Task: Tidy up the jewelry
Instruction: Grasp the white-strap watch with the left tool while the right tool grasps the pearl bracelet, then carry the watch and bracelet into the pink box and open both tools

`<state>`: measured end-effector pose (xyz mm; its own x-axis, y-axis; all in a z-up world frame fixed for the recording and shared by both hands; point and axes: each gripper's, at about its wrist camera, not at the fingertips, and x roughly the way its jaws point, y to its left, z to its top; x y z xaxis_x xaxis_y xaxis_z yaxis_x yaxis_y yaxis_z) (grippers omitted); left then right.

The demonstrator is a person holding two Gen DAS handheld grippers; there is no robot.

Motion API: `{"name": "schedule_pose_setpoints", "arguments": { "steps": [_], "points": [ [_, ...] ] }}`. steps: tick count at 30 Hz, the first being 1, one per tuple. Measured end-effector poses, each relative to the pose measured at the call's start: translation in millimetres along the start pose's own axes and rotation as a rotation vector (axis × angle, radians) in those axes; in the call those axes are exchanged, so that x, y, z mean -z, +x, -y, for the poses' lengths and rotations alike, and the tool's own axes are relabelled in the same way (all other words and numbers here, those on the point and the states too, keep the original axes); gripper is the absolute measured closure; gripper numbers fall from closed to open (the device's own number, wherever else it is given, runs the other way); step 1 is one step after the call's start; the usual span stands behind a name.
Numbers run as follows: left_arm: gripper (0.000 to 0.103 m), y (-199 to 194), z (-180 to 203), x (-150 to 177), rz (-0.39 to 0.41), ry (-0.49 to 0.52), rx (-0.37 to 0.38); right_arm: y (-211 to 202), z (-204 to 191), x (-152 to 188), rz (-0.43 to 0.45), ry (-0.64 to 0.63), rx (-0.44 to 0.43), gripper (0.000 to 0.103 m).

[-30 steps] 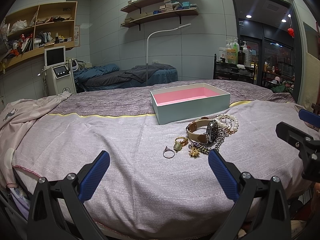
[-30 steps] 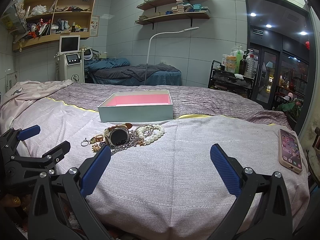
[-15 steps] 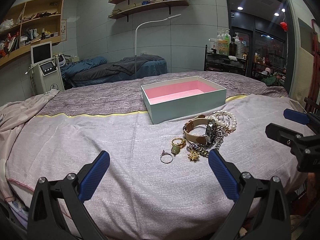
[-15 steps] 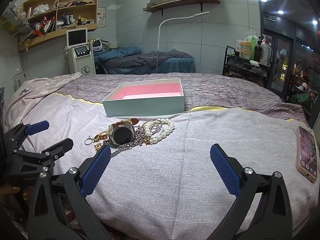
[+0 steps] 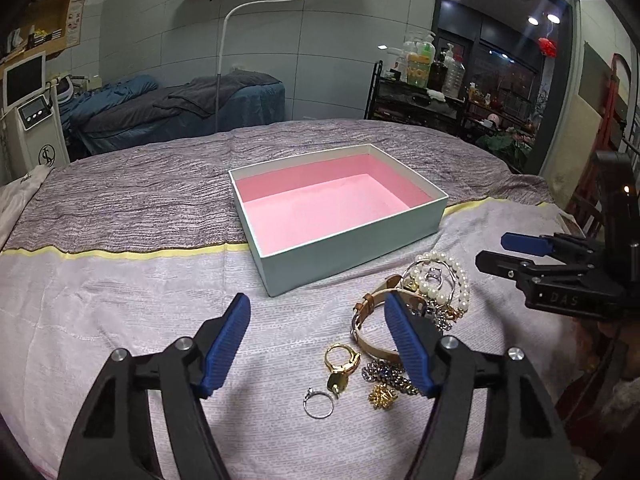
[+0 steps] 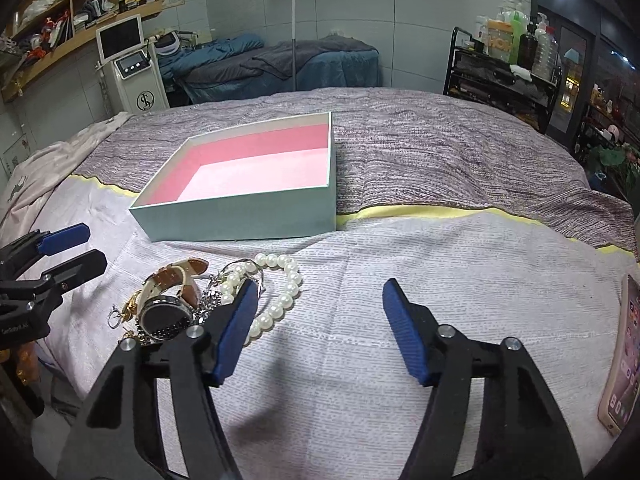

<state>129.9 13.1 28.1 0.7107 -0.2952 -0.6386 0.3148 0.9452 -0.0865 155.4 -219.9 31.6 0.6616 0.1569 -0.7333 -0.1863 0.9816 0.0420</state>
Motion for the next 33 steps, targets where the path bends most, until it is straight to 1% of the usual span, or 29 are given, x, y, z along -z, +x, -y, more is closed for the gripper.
{"name": "schedule_pose_setpoints", "arguments": {
  "steps": [1,2,3,6,7,8,10,11,12,13,14,15,17,18,20,24,26,28,33],
  "points": [
    [0.052,5.0,2.6,-1.7,-0.012,0.021,0.001,5.0,-0.4,-2.5,-0.02,-0.003,-0.003,0.053],
    [0.055,10.3,5.1,-3.0,-0.029,0.038,0.004,8.9,-1.5,-4.1,-0.037,-0.002,-0.011,0.056],
    [0.06,14.9,7.4,-4.2,-0.047,0.051,0.017,12.8,-1.6,-6.4,-0.053,0.001,-0.02,0.056],
    [0.062,27.4,17.3,-5.8,-0.091,0.113,0.043,22.4,-6.9,-11.5,-0.09,-0.007,-0.032,0.057],
    [0.065,31.2,20.5,-5.7,-0.097,0.133,0.042,26.5,-8.9,-12.5,-0.104,-0.012,-0.026,0.06],
    [0.067,35.8,23.0,-5.4,-0.11,0.149,0.042,30.5,-10.5,-13.4,-0.117,-0.017,-0.022,0.067],
    [0.075,46.5,26.2,-4.3,-0.14,0.176,0.056,39.3,-13.6,-13.3,-0.148,-0.026,-0.024,0.068],
    [0.075,52.6,27.7,-3.6,-0.165,0.187,0.074,42.9,-14.5,-12.9,-0.155,-0.028,-0.019,0.069],
    [0.075,60.6,30.8,-1.7,-0.208,0.208,0.092,44.8,-15.9,-13.2,-0.152,-0.035,-0.013,0.069],
    [0.076,66.1,34.7,0.4,-0.225,0.231,0.086,45.8,-17.4,-13.4,-0.147,-0.043,-0.008,0.07],
    [0.078,67.8,37.3,1.6,-0.227,0.251,0.08,47.1,-17.4,-14.2,-0.144,-0.048,-0.001,0.075],
    [0.079,69.4,40.0,1.9,-0.226,0.264,0.08,48.2,-17.4,-14.3,-0.138,-0.054,0.01,0.078],
    [0.083,69.9,39.8,0.8,-0.22,0.26,0.077,49.3,-16.3,-12.9,-0.119,-0.061,0.018,0.087],
    [0.089,70.8,38.7,0.4,-0.215,0.251,0.074,48.6,-15.6,-11.7,-0.107,-0.063,0.019,0.089],
    [0.09,71.3,37.3,-0.4,-0.208,0.232,0.075,47.0,-12.4,-8.2,-0.085,-0.062,0.001,0.093],
    [0.093,60.2,33.3,-0.3,-0.155,0.183,0.081,37.5,-3.7,-5.1,-0.031,-0.013,-0.06,0.093],
    [0.093,50.8,31.9,-2.2,-0.121,0.153,0.089,29.0,-2.3,-4.7,0.002,-0.005,-0.073,0.093],
    [0.093,42.8,31.0,-5.8,-0.099,0.131,0.093,17.6,-4.4,-5.6,0.041,-0.018,-0.098,0.093],
    [0.093,25.1,34.3,-15.4,-0.054,0.12,0.097,-18.3,-13.8,-17.7,0.142,-0.07,-0.146,0.093]
  ]
}}
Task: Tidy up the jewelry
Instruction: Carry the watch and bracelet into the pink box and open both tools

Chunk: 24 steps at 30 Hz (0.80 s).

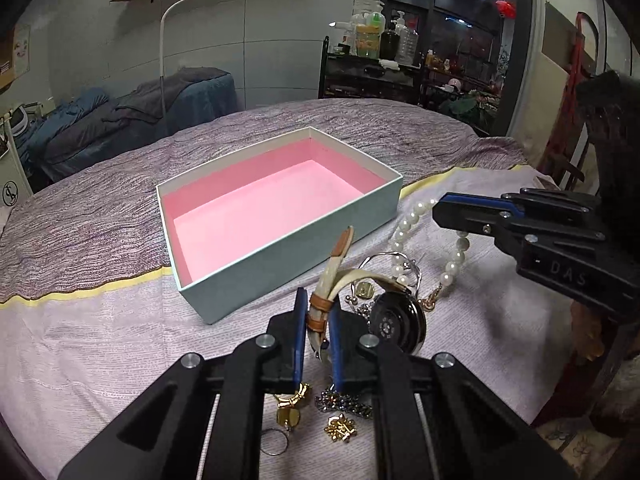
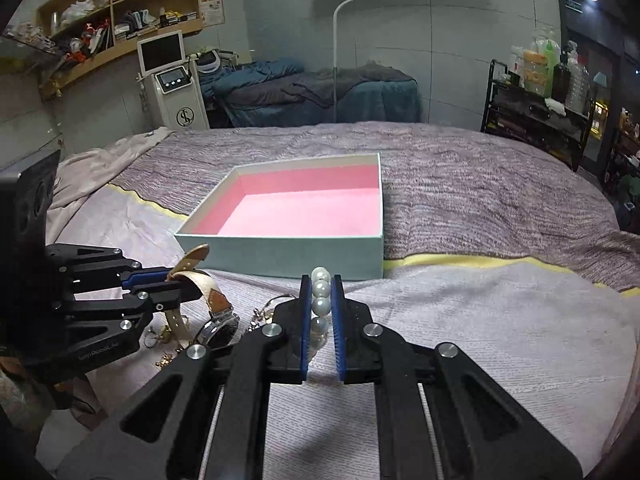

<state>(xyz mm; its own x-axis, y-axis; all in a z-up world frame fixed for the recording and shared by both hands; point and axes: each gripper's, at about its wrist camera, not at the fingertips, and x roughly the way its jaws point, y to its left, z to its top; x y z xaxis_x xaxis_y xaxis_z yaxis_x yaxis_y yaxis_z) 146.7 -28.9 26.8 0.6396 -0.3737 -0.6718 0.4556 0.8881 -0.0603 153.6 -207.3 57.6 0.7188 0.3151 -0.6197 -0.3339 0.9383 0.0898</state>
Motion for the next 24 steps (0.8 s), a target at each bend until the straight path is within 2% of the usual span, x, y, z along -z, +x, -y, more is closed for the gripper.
{"name": "schedule_pose_setpoints", "arguments": {
  "steps": [6,12,15,21,24],
  "points": [
    [0.093,-18.3,0.0,-21.3,0.052,0.013,0.005,-19.6,-4.3,-32.1,0.058,-0.002,-0.064,0.093],
    [0.093,-14.9,-14.4,-57.7,0.094,0.039,-0.049,-12.3,-2.5,-70.0,0.088,0.019,-0.126,0.093],
    [0.093,1.2,-28.9,-72.5,0.078,0.033,-0.084,7.1,0.6,-86.2,0.074,0.042,-0.154,0.093],
    [0.093,42.4,-54.4,-88.2,0.006,0.008,-0.117,54.4,6.0,-104.1,0.011,0.062,-0.139,0.093],
    [0.093,61.8,-62.3,-91.1,-0.032,-0.001,-0.109,77.7,8.7,-105.1,-0.035,0.078,-0.123,0.093]
  ]
}}
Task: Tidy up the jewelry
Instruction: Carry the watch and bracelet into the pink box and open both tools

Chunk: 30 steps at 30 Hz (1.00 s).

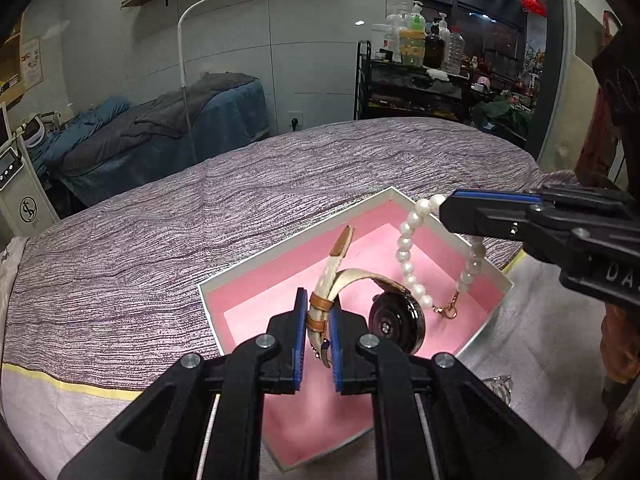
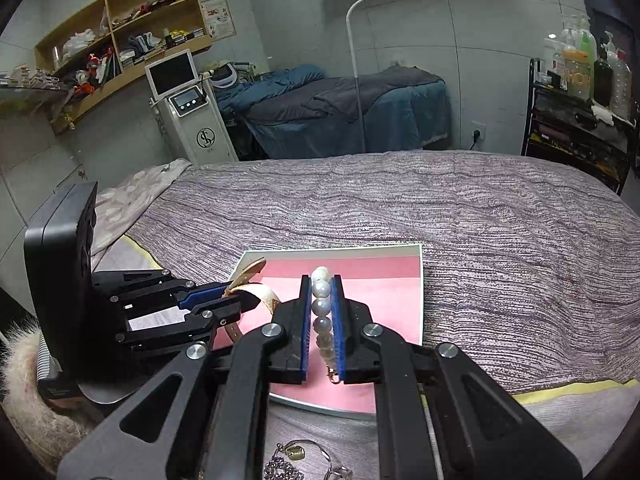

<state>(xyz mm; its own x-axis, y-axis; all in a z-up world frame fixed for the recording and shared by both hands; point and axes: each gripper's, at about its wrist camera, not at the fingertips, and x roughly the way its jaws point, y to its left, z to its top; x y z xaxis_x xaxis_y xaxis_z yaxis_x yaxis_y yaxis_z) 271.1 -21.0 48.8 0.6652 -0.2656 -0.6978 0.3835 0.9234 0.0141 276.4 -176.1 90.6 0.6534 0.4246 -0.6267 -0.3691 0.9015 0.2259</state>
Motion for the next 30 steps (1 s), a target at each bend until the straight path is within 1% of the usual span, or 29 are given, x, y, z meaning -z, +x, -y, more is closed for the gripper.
{"name": "schedule_pose_setpoints", "arguments": {
  "steps": [4,7,12,14,15,16,17,18,20,22,23,25,26,30],
  "points": [
    [0.093,21.1,-1.5,3.5,-0.041,0.02,-0.033,21.5,6.4,2.7,-0.04,0.01,0.022,0.093],
    [0.093,30.3,-1.6,7.6,-0.061,0.027,-0.023,31.8,7.4,4.5,-0.065,-0.005,0.039,0.093],
    [0.087,34.0,-2.2,9.2,-0.062,0.038,-0.032,40.3,6.0,9.5,-0.082,-0.061,0.073,0.092],
    [0.077,32.2,-3.3,10.0,-0.058,0.04,-0.033,41.8,6.6,10.6,-0.084,-0.077,0.086,0.086],
    [0.062,30.5,-2.6,11.0,-0.052,0.043,-0.036,41.9,7.1,10.9,-0.083,-0.079,0.085,0.072],
    [0.049,29.3,-2.0,10.3,-0.045,0.045,-0.036,40.2,7.3,11.1,-0.074,-0.075,0.086,0.056],
    [0.047,28.6,-1.0,8.6,-0.038,0.046,-0.038,37.3,7.8,10.3,-0.058,-0.073,0.09,0.051],
    [0.046,25.9,-1.0,8.1,-0.027,0.048,-0.044,34.3,7.5,10.0,-0.041,-0.075,0.099,0.051],
    [0.04,19.2,-1.4,7.1,-0.006,0.048,-0.054,30.7,5.7,9.6,-0.033,-0.092,0.119,0.051],
    [0.026,10.2,-3.5,7.0,0.021,0.042,-0.07,27.2,6.0,10.9,-0.036,-0.102,0.141,0.05],
    [0.022,5.3,-4.2,6.0,0.037,0.038,-0.071,25.9,6.2,11.3,-0.039,-0.104,0.148,0.049],
    [0.008,-5.4,-4.7,6.0,0.07,0.031,-0.054,21.7,6.4,12.7,-0.036,-0.096,0.146,0.045],
    [0.006,-9.8,-3.4,7.1,0.077,0.033,-0.052,19.4,8.1,13.1,-0.034,-0.088,0.147,0.044],
    [0.006,-25.0,5.5,18.9,0.099,0.076,-0.082,7.3,11.2,18.4,-0.036,-0.058,0.143,0.042]
  ]
}}
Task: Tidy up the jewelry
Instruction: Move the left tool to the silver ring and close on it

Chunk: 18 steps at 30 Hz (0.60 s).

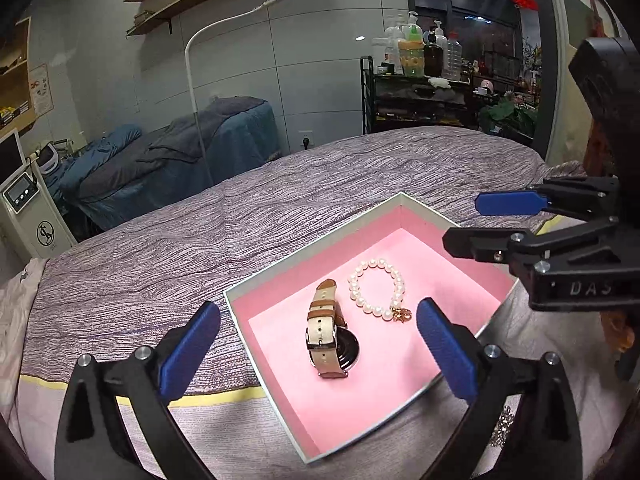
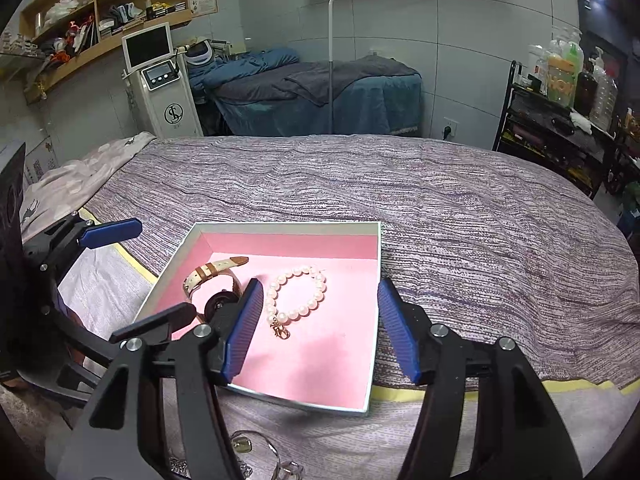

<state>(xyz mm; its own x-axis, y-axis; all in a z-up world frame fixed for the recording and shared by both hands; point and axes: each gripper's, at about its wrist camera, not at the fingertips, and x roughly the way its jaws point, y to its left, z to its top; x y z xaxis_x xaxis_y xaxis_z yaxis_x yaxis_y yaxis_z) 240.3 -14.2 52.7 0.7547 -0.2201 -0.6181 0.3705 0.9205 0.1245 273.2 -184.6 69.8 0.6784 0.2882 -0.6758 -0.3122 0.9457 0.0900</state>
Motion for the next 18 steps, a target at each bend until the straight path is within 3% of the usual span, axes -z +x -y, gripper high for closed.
{"name": "schedule_pose_setpoints", "arguments": {
  "steps": [7,13,18],
  "points": [
    [0.006,-37.5,6.8,34.3,0.035,0.016,-0.016,-37.8,-5.6,28.2,0.056,-0.06,0.037,0.02],
    [0.006,-61.9,4.6,69.2,0.032,-0.032,-0.041,-54.7,-7.9,61.0,0.004,-0.06,0.036,0.019],
    [0.006,-72.7,7.1,95.4,0.009,-0.074,-0.011,-61.8,-11.7,83.0,-0.015,-0.066,0.052,0.019]
  ]
}}
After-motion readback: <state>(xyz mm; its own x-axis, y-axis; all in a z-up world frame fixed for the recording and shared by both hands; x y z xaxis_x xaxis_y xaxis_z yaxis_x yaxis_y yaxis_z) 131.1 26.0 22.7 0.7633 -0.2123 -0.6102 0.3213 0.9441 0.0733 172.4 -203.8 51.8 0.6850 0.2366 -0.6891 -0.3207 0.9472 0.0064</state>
